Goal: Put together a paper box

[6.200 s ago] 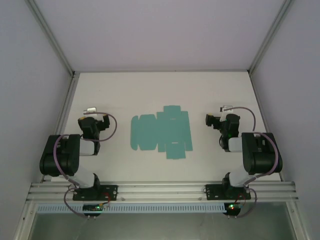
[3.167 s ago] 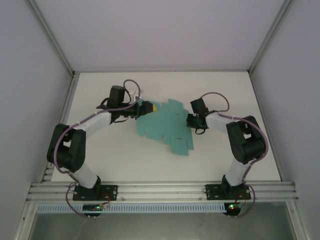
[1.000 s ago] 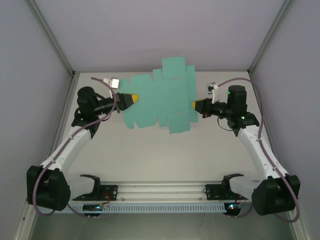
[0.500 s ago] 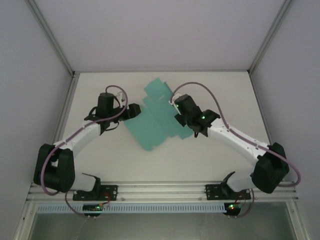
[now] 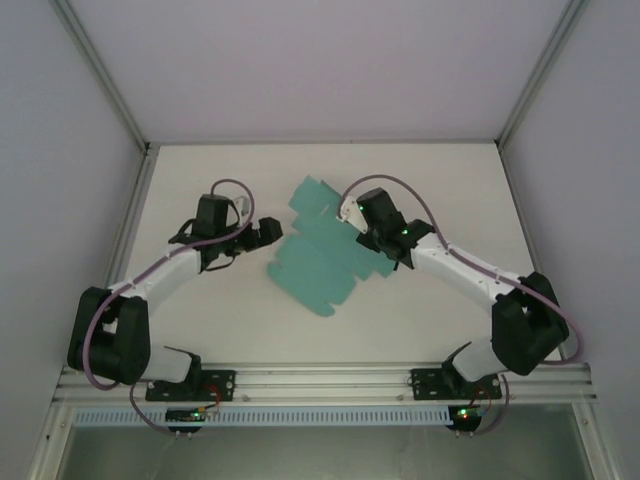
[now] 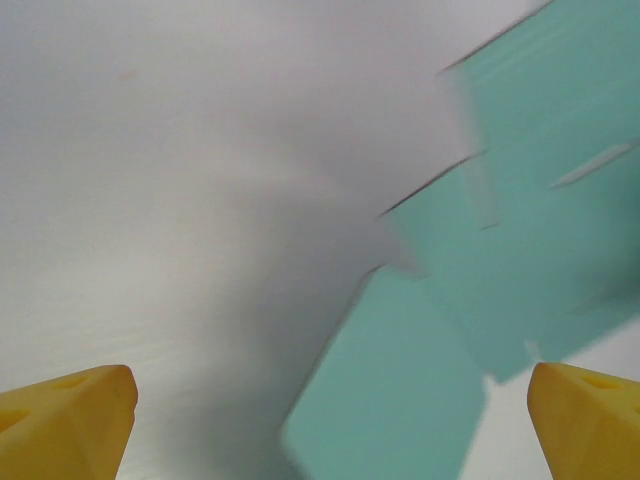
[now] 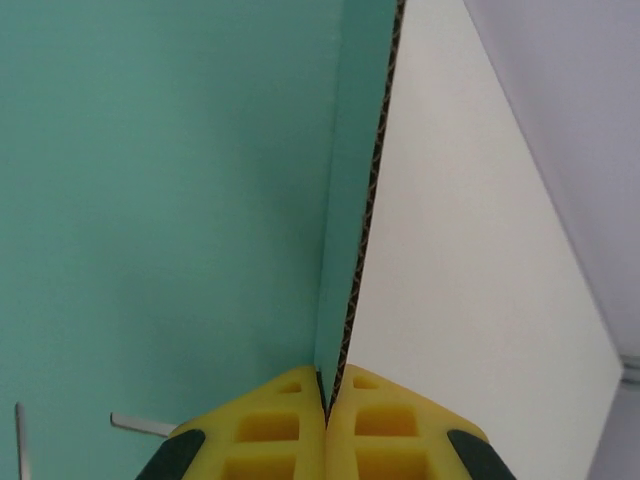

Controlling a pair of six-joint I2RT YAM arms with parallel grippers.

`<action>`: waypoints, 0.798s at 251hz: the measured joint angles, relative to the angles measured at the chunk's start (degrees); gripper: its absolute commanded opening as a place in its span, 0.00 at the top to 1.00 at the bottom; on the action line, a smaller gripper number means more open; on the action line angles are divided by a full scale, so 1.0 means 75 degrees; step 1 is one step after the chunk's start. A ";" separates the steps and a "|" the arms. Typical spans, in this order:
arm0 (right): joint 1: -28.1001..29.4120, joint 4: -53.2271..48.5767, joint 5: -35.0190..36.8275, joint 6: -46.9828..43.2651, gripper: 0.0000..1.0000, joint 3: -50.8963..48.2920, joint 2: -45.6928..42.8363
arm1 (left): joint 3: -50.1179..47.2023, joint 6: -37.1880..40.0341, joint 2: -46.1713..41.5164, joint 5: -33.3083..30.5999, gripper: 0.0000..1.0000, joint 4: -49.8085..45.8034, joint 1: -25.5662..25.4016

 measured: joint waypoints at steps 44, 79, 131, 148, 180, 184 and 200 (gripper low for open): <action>0.0023 0.0842 0.0017 -0.0592 1.00 -0.0210 0.0122 | 0.0959 -0.0522 0.0586 0.1174 0.00 0.1247 -0.0219; 0.0096 0.1125 -0.0064 -0.0778 1.00 -0.0370 0.0119 | 0.1795 -0.1032 0.1562 0.1955 0.00 0.2203 -0.0274; 0.0169 0.1279 -0.0090 -0.0877 1.00 -0.0568 0.0029 | 0.2471 -0.1784 0.2827 0.2818 0.16 0.2996 -0.0309; 0.0172 0.1306 -0.0122 -0.0921 1.00 -0.0685 -0.0044 | 0.2684 -0.1851 0.3127 0.2932 0.21 0.2920 -0.0306; 0.0236 0.1466 -0.0143 -0.1008 1.00 -0.0906 -0.0146 | 0.3235 -0.1725 0.3512 0.2958 0.29 0.2410 -0.0332; 0.0245 0.1483 -0.0140 -0.1008 1.00 -0.0924 -0.0149 | 0.3305 -0.1679 0.3532 0.2952 0.30 0.2294 -0.0344; 0.0283 0.1536 -0.0143 -0.1061 1.00 -0.0965 -0.0149 | 0.3614 -0.1425 0.3585 0.2786 0.35 0.1722 -0.0396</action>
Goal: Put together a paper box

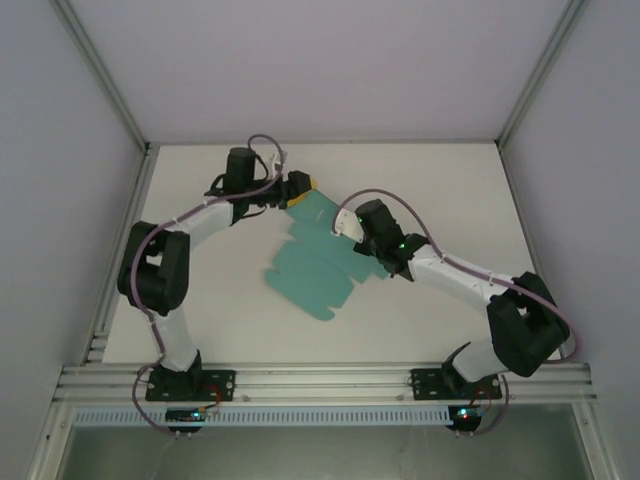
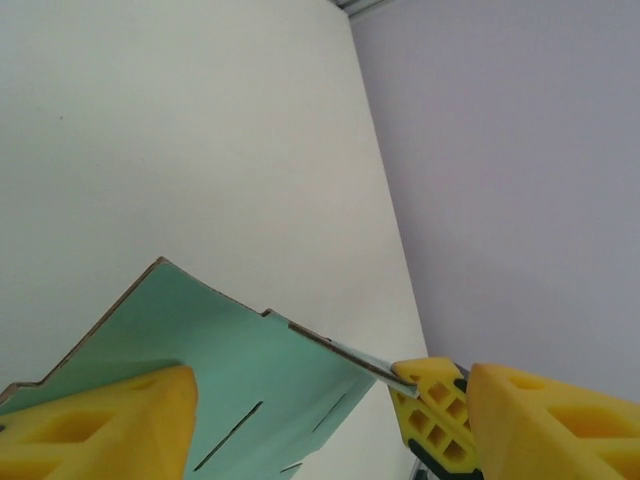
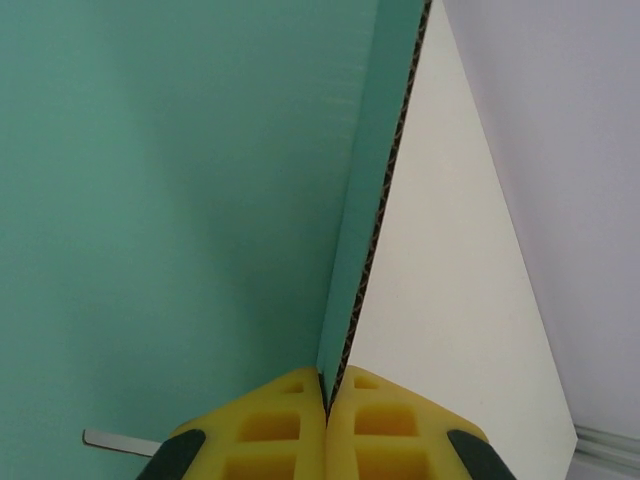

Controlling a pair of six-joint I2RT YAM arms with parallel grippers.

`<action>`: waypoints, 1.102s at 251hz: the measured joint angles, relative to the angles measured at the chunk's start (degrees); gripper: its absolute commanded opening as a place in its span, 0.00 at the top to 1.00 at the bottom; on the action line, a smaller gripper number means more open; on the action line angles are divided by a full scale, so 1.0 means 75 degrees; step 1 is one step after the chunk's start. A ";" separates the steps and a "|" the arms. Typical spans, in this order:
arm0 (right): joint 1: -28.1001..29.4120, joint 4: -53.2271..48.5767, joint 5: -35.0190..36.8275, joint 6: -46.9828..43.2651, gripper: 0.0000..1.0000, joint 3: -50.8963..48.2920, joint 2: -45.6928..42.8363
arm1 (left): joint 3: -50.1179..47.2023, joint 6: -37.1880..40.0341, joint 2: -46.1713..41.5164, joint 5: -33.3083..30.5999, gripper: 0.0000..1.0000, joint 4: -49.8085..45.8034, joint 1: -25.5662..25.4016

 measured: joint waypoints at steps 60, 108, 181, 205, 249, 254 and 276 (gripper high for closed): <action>0.0070 0.0213 0.0009 -0.0175 1.00 -0.0105 -0.0079 | 0.1268 0.1183 0.0160 -0.1154 0.39 -0.2436 -0.0364; 0.0105 0.0323 0.0122 -0.0207 1.00 -0.0157 -0.0093 | 0.1603 0.1754 0.0271 -0.1693 0.61 -0.3590 -0.0653; 0.0111 0.0740 0.0883 0.0219 1.00 -0.0175 -0.0099 | 0.1513 0.1929 0.0178 -0.2247 0.55 -0.4019 -0.0921; 0.0154 0.1090 0.1128 0.0329 1.00 -0.0181 -0.0096 | 0.1314 0.1938 -0.0047 -0.2253 0.49 -0.4022 -0.1029; 0.0131 0.1521 0.1207 0.0635 1.00 -0.0187 -0.0093 | 0.1037 0.2034 -0.0440 -0.2209 0.44 -0.4077 -0.1201; 0.0125 0.1550 0.1189 0.0670 1.00 -0.0189 -0.0093 | 0.1020 0.2043 -0.0463 -0.2209 0.45 -0.4080 -0.1212; 0.0117 0.1676 0.0918 0.0764 1.00 -0.0312 -0.0137 | 0.1023 0.2101 -0.0481 -0.2206 0.46 -0.4103 -0.1218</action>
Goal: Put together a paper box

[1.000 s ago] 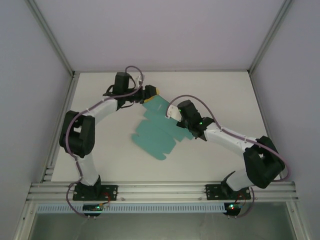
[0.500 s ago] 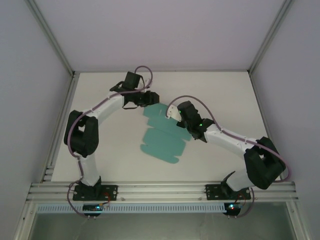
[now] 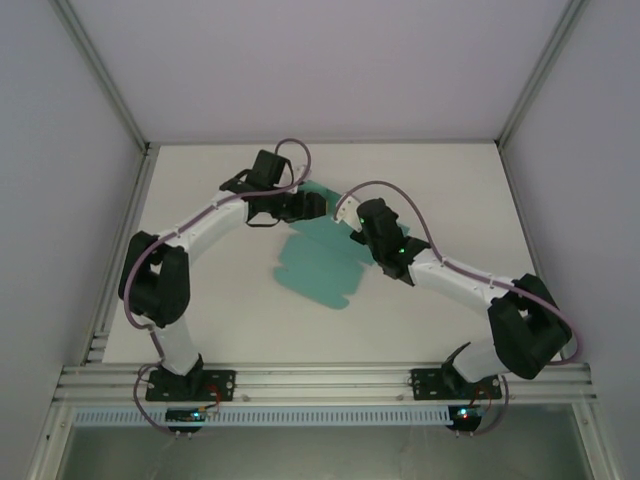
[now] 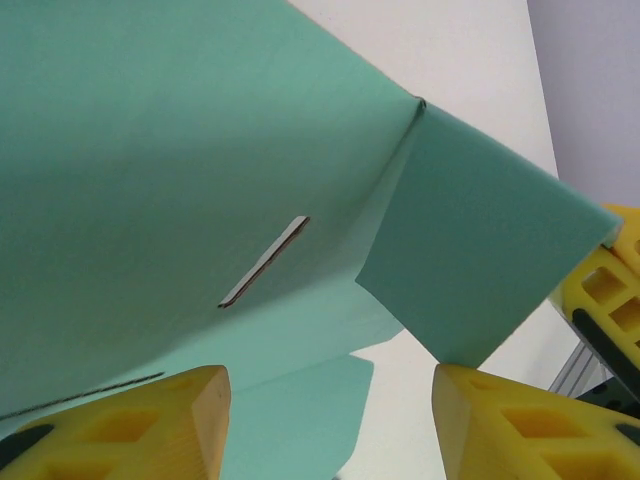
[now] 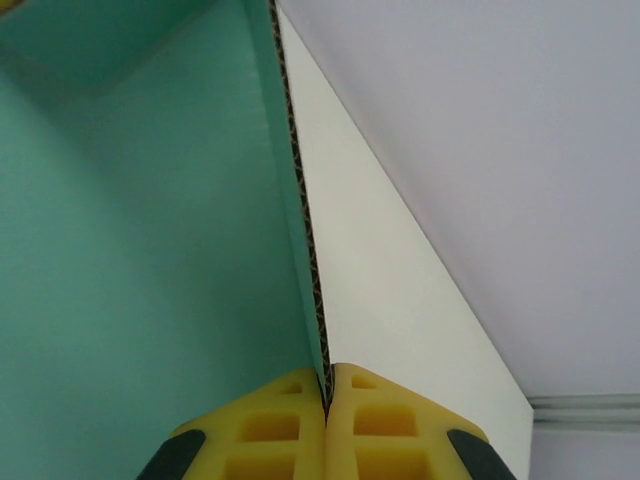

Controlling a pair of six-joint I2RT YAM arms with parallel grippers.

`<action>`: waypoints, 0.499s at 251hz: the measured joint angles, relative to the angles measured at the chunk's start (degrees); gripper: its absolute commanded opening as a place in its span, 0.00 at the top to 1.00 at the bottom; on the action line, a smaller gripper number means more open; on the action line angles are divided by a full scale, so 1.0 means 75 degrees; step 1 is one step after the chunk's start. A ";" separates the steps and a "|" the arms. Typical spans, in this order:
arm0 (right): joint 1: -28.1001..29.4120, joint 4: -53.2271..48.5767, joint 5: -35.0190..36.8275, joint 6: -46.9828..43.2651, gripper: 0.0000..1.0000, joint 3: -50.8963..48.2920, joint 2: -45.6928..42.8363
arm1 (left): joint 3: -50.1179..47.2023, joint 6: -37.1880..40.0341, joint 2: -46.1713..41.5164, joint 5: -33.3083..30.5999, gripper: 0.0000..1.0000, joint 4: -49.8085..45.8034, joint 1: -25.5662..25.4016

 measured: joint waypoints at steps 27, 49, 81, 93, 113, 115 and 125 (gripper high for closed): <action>-0.0003 -0.0119 -0.0358 0.0082 1.00 -0.0047 -0.0026 | 0.0000 0.0067 0.0006 0.0003 0.38 -0.0055 0.0006; -0.0017 -0.0163 -0.0574 0.0184 1.00 -0.0047 -0.0041 | -0.0009 0.0105 0.0006 0.0003 0.35 0.0015 0.0003; -0.0058 -0.0210 -0.0979 0.0251 1.00 -0.0064 -0.0146 | -0.0117 -0.0017 -0.0003 0.0119 0.40 0.0452 0.0000; -0.0067 -0.0219 -0.1078 0.0259 1.00 -0.0070 -0.0157 | -0.0189 -0.0102 -0.0003 0.0239 0.40 0.0743 -0.0017; -0.0064 -0.0233 -0.1186 0.0312 1.00 -0.0073 -0.0157 | -0.0268 -0.0291 0.0015 0.0443 0.40 0.1230 -0.0064; -0.0064 -0.0233 -0.1201 0.0312 1.00 -0.0073 -0.0160 | -0.0268 -0.0332 0.0032 0.0475 0.40 0.1297 -0.0076; -0.0061 -0.0233 -0.1250 0.0335 1.00 -0.0076 -0.0169 | -0.0268 -0.0411 0.0076 0.0574 0.40 0.1524 -0.0099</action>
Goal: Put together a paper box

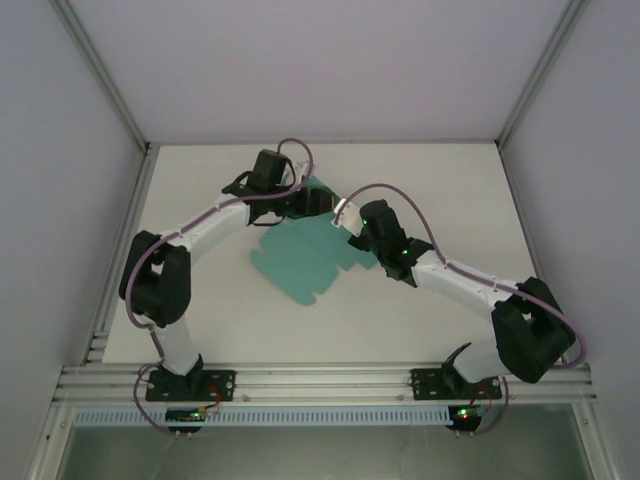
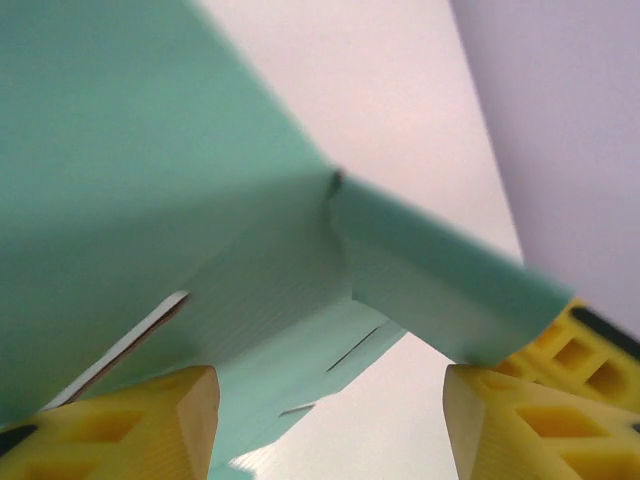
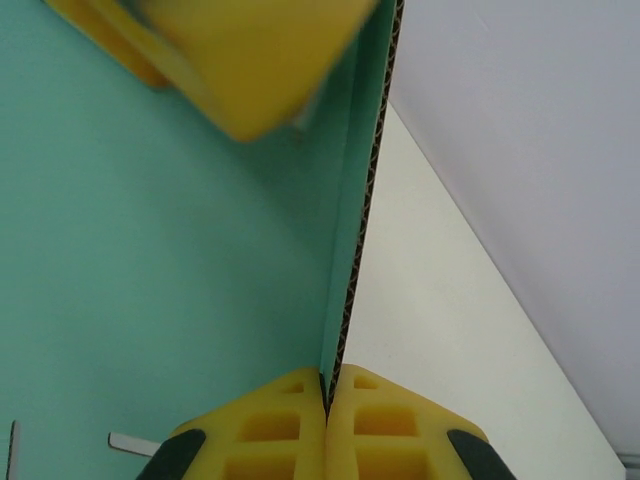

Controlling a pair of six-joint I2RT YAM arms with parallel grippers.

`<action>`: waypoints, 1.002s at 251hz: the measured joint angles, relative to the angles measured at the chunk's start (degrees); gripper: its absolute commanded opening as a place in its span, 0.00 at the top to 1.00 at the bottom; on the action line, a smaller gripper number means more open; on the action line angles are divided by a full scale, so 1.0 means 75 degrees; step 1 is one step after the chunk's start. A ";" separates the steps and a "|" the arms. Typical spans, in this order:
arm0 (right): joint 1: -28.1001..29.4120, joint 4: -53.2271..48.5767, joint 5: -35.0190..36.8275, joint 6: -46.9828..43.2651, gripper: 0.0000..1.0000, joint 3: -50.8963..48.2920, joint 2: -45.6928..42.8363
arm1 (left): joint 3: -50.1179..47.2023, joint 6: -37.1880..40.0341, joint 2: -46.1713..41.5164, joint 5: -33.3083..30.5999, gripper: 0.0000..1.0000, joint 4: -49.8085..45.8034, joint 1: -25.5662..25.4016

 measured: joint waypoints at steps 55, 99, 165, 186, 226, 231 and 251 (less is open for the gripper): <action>-0.0023 -0.0216 -0.0020 0.0061 1.00 -0.0041 -0.0041 | 0.0055 -0.0315 0.0364 0.0329 0.39 0.0682 -0.0096; -0.0192 -0.0338 -0.0321 0.0122 1.00 -0.0041 -0.0184 | -0.0379 0.0172 -0.0087 0.0265 0.13 0.0656 -0.0032; -0.1067 -0.1154 -0.1626 0.0044 1.00 -0.0035 -0.0968 | -0.2949 0.0909 -0.2981 -0.0370 0.00 0.0516 0.1836; -0.1259 -0.1445 -0.2002 -0.0003 1.00 0.0006 -0.1029 | -0.3445 0.1070 -0.3363 -0.0618 0.01 0.0551 0.2480; -0.1274 -0.1757 -0.2363 -0.0067 1.00 0.0122 -0.1000 | -0.3707 0.1475 -0.2917 -0.0857 0.00 0.0589 0.2824; -0.1274 -0.1754 -0.2369 -0.0085 1.00 0.0137 -0.0988 | -0.3707 0.1504 -0.2818 -0.0851 0.00 0.0618 0.2821; -0.1276 -0.1740 -0.2387 -0.0093 1.00 0.0175 -0.0927 | -0.3666 0.1641 -0.2267 -0.0673 0.00 0.0726 0.2812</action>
